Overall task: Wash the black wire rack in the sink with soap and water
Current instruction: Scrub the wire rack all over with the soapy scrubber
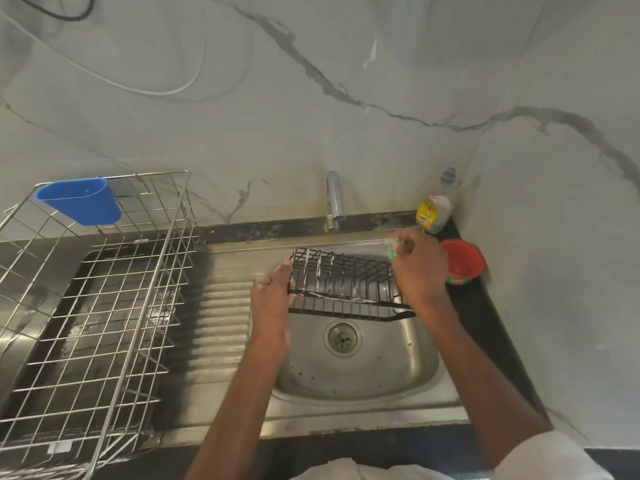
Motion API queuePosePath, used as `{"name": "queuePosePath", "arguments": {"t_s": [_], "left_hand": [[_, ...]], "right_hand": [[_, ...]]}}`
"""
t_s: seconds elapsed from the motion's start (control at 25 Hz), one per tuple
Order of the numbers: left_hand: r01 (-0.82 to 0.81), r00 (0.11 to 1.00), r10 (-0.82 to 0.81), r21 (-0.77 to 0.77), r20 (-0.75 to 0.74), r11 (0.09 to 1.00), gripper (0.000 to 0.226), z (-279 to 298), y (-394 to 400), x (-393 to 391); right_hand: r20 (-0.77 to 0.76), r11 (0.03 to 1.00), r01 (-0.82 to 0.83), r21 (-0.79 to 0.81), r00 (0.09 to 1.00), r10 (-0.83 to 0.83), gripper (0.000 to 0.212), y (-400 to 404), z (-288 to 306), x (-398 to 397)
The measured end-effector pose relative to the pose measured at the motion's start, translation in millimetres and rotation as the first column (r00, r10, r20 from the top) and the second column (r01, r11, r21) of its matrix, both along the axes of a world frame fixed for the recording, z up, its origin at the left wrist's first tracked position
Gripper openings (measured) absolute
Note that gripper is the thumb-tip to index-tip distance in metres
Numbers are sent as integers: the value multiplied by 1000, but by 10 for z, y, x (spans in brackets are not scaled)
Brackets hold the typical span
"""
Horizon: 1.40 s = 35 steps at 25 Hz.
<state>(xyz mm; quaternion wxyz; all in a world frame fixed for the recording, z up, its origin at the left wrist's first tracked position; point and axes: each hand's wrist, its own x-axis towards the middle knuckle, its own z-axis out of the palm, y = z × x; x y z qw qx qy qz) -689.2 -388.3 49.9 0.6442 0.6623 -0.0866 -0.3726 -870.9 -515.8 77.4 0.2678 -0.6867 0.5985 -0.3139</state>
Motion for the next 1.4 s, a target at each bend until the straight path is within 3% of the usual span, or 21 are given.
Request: {"name": "queuePosePath", "arguments": {"t_s": [0.08, 0.16, 0.24, 0.36, 0.52, 0.68, 0.88, 1.08, 1.2, 1.28, 1.4], "left_hand": [[-104, 988, 100, -27, -121, 994, 10, -13, -20, -76], [-159, 971, 150, -35, -186, 987, 4, -35, -13, -109], [-177, 965, 168, -28, -201, 984, 6, -49, 13, -143], [-197, 964, 188, -32, -187, 980, 9, -35, 26, -217], [-205, 972, 198, -37, -126, 978, 21, -43, 6, -263], [-216, 969, 211, -31, -126, 976, 25, -100, 87, -250], [-248, 957, 242, -16, -160, 969, 22, -105, 152, -221], [-226, 969, 224, -7, -108, 974, 31, -170, 188, -276], [-240, 961, 238, 1, -138, 971, 31, -186, 210, -279], [-271, 944, 269, 14, -189, 962, 24, -151, 209, -263], [-289, 934, 288, 26, -212, 957, 23, -150, 222, -257]], "right_hand": [[-130, 970, 22, -241, 990, -55, 27, 328, -64, 59], [-177, 950, -44, -309, 984, -12, 36, 535, -126, 92], [-167, 945, -46, -323, 986, -9, 39, 481, -97, 50], [-29, 957, 13, -290, 999, -22, 27, 499, -8, -14], [-45, 935, -190, -299, 982, 185, 21, 888, 16, 349], [-140, 880, -369, -299, 929, 342, 33, 904, -51, 311], [-113, 989, -64, -136, 992, 48, 30, 734, -276, -148], [-105, 885, -369, -284, 929, 354, 44, 1199, -185, 464], [-141, 819, -474, -323, 880, 454, 41, 1156, -269, 358], [-194, 884, -351, -309, 933, 302, 41, 1000, -414, 31], [-53, 988, 113, -107, 991, -119, 30, 802, -482, -412]]}}
